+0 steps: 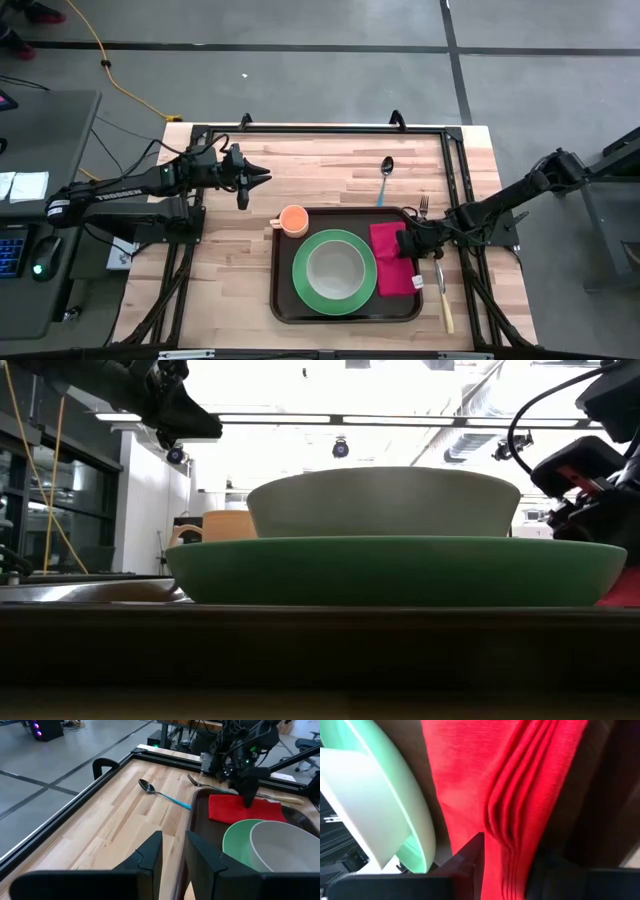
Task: Set up tray
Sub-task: Put the red table napkin to the right of the green plate on the brown serving tray
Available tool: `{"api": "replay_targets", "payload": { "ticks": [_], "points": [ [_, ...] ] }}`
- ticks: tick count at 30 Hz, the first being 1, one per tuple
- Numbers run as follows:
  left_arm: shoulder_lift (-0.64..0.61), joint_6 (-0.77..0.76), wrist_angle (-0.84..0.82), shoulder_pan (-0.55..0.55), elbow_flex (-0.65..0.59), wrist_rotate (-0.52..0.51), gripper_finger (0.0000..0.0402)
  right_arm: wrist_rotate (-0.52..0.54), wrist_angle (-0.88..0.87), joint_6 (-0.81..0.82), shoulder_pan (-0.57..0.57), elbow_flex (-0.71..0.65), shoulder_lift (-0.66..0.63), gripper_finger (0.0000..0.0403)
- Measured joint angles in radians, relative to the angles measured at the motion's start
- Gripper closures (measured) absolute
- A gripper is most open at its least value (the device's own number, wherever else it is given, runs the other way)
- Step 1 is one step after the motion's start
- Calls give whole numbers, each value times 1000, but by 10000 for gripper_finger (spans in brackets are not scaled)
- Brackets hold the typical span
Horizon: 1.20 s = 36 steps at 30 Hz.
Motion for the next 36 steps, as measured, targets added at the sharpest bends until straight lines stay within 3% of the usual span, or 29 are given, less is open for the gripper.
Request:
{"api": "replay_targets", "payload": {
  "ticks": [24, 36],
  "points": [
    [0, 16, -3, 0, 0, 28, 289, -96, 31, 0, -1, 0, -8, 356],
    [0, 16, -3, 0, 0, 34, 289, -94, -159, -17, -1, 0, -180, 364]
  ]
}}
